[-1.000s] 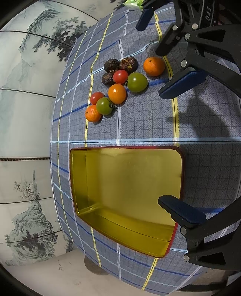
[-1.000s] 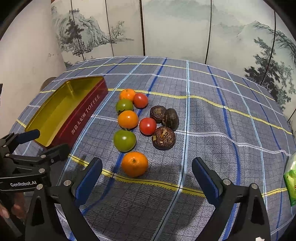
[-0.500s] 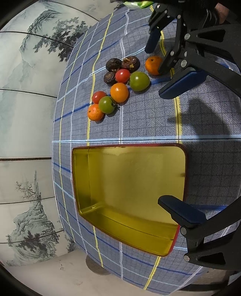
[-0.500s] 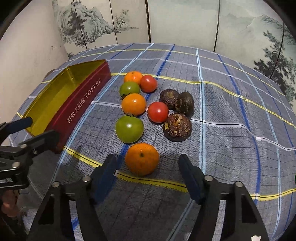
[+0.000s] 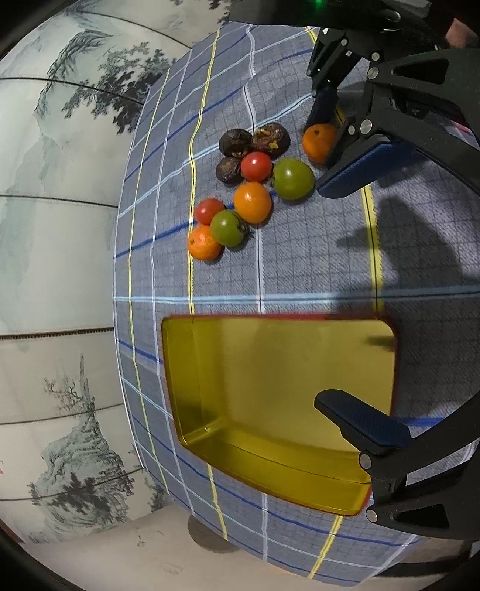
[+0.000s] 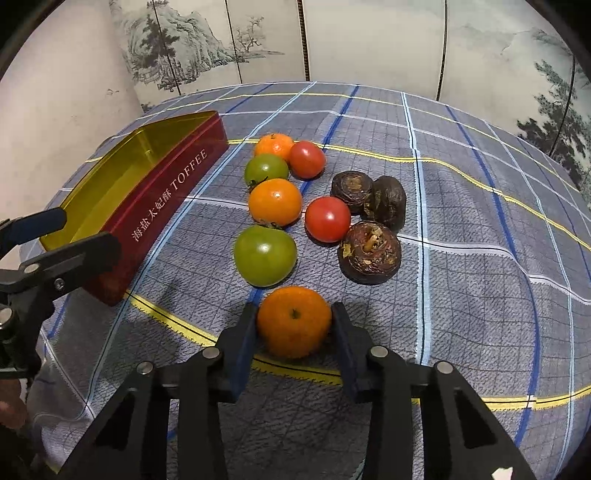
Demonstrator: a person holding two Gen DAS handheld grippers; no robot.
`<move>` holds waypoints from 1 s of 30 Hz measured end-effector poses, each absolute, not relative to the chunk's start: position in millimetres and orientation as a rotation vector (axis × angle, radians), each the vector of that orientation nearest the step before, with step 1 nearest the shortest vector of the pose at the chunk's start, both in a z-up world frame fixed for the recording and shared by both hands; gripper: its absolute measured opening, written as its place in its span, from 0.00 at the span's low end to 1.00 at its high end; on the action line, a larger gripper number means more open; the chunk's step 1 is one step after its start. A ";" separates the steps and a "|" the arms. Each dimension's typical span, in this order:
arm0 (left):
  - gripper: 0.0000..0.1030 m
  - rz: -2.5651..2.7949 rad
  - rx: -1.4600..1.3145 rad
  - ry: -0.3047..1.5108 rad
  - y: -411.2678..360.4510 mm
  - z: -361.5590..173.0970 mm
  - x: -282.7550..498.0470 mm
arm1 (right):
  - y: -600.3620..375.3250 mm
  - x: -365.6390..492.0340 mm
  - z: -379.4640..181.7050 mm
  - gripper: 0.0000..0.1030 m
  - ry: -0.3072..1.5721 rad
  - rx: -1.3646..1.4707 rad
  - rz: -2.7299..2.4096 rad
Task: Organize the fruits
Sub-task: 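Grasp the green tomato with the left gripper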
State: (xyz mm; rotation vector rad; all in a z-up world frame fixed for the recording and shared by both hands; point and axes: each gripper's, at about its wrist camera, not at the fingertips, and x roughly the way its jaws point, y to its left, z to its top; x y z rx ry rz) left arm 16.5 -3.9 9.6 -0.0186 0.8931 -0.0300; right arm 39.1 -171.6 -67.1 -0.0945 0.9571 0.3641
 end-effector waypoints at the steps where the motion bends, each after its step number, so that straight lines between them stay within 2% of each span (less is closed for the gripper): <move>1: 0.99 -0.035 -0.014 0.891 -5.9 10.0 17.4 | -173.3 39.2 -66.9 0.35 0.957 -0.089 0.364; 14: 0.97 -0.120 0.035 0.885 -41.9 8.7 29.8 | -232.2 55.1 -61.9 0.34 0.942 -0.037 0.222; 30: 0.67 -0.195 0.026 1.017 -72.8 -23.8 62.0 | -292.9 101.3 -68.5 0.34 0.887 -0.036 0.101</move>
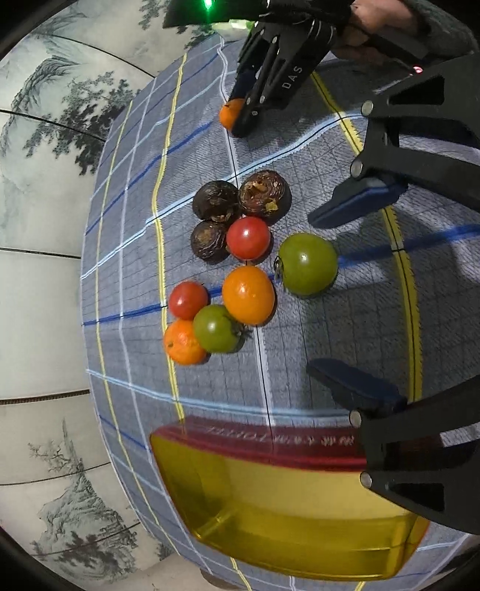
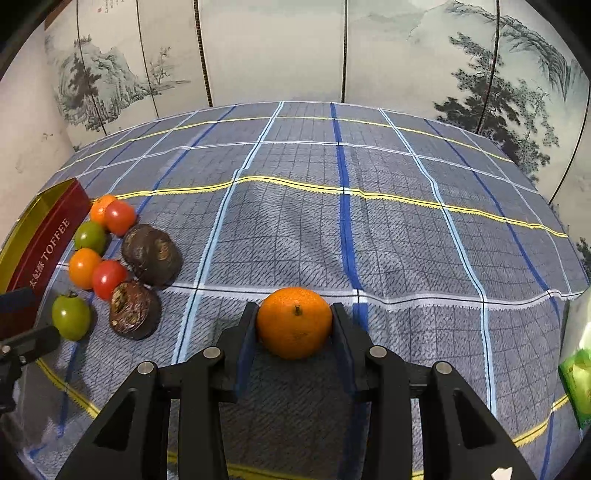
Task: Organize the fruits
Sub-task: 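Grasp the green tomato with the left gripper, then carry the green tomato into the gold tin and open the left gripper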
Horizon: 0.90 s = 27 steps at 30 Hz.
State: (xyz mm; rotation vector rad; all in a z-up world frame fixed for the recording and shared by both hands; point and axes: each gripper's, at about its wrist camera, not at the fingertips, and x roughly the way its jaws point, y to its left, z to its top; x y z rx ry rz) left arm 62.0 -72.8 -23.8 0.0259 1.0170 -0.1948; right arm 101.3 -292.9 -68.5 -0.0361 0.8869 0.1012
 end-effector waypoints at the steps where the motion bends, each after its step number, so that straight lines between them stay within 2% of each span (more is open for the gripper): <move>1: 0.66 -0.195 0.026 1.024 -74.0 -26.8 64.3 | -292.0 102.6 -68.9 0.34 0.883 -0.045 0.102; 8: 0.58 -0.206 0.010 1.049 -78.3 -38.5 75.2 | -292.5 103.0 -69.9 0.35 0.875 -0.053 0.105; 11: 0.52 -0.207 0.012 1.051 -80.5 -42.4 78.7 | -292.7 103.1 -69.9 0.35 0.874 -0.054 0.105; 13: 0.38 -0.208 0.022 1.040 -81.2 -42.2 78.8 | -293.0 103.2 -69.8 0.35 0.874 -0.052 0.105; 14: 0.36 -0.214 0.019 1.042 -80.6 -42.4 79.2 | -292.6 103.0 -69.9 0.35 0.875 -0.053 0.105; 27: 0.36 -0.219 0.006 1.018 -68.1 -27.4 66.2 | -292.7 103.2 -69.9 0.36 0.876 -0.056 0.104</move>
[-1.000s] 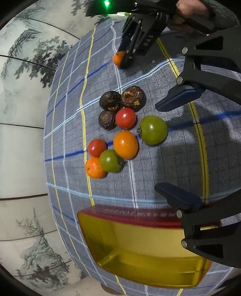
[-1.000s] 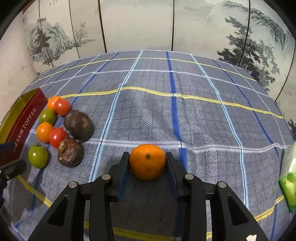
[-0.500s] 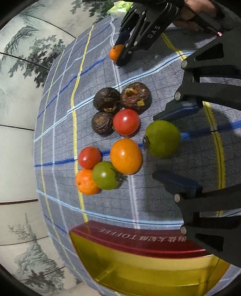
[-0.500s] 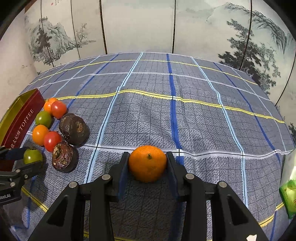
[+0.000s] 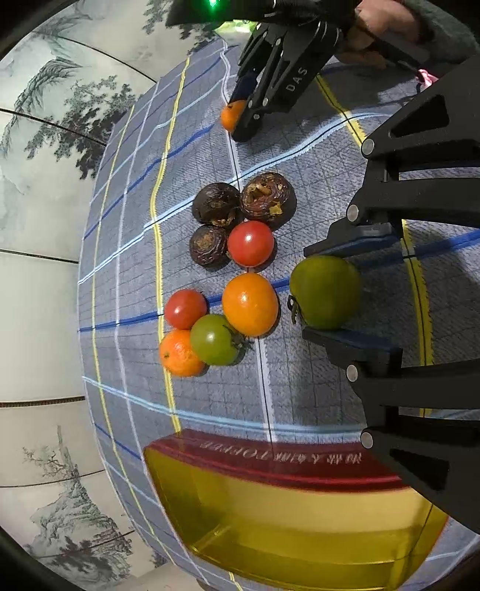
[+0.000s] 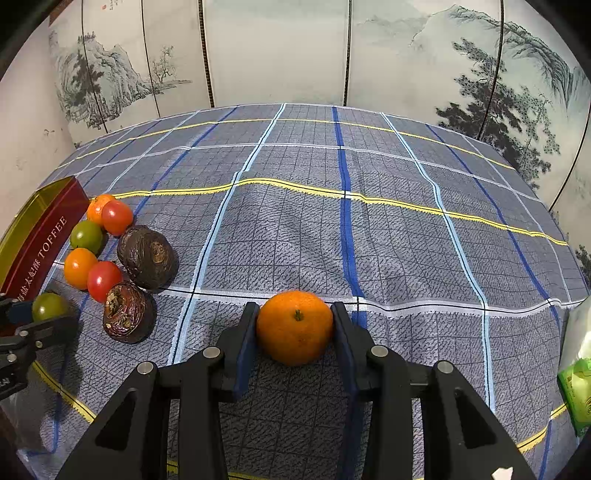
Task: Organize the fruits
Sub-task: 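Carry the green tomato into the gold tin and open the left gripper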
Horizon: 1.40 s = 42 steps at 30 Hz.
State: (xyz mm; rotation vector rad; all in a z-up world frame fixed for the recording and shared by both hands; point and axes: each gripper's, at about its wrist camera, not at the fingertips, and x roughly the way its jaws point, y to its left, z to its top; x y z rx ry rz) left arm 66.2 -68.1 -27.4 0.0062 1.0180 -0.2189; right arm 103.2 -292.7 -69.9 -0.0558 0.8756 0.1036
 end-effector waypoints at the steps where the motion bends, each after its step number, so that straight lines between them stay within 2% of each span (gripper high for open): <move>1: 0.36 -0.217 0.005 1.015 -66.8 -24.8 65.7 | -292.8 103.2 -69.9 0.36 0.876 -0.056 0.104; 18: 0.36 -0.104 -0.037 0.917 3.7 20.4 61.5 | -292.1 103.1 -69.9 0.36 0.877 -0.055 0.104; 29: 0.36 0.063 -0.040 0.970 89.0 -4.8 63.3 | -292.0 103.0 -69.9 0.36 0.877 -0.056 0.103; 42: 0.36 0.104 -0.042 1.027 119.1 -30.9 62.2 | -292.0 102.9 -69.9 0.36 0.878 -0.056 0.104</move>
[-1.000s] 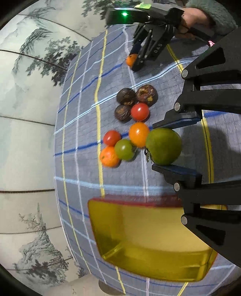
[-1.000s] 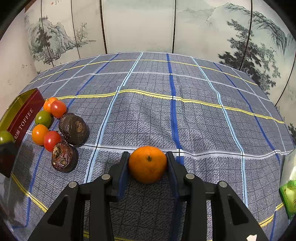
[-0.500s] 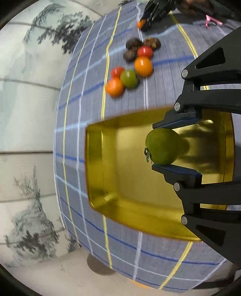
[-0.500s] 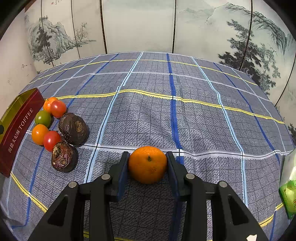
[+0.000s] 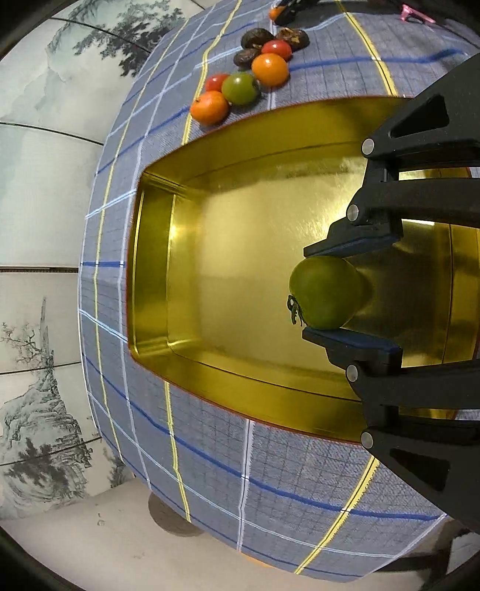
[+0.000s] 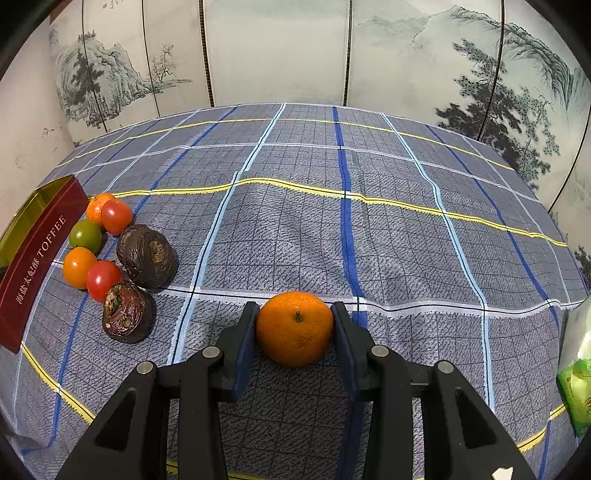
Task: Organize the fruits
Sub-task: 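Carry the green tomato into the gold tin and open the left gripper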
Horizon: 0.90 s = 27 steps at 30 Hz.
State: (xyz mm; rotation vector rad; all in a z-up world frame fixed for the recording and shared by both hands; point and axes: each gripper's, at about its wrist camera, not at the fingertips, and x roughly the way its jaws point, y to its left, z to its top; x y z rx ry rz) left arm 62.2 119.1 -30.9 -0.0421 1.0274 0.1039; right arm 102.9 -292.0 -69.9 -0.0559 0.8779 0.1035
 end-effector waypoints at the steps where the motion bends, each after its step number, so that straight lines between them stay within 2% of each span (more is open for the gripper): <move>1: 0.36 0.102 -0.041 1.031 119.0 -32.1 62.3 | -292.1 103.0 -69.8 0.36 0.878 -0.056 0.104; 27: 0.38 0.110 -0.025 1.056 120.9 -43.0 61.0 | -292.5 102.2 -69.1 0.37 0.879 -0.058 0.105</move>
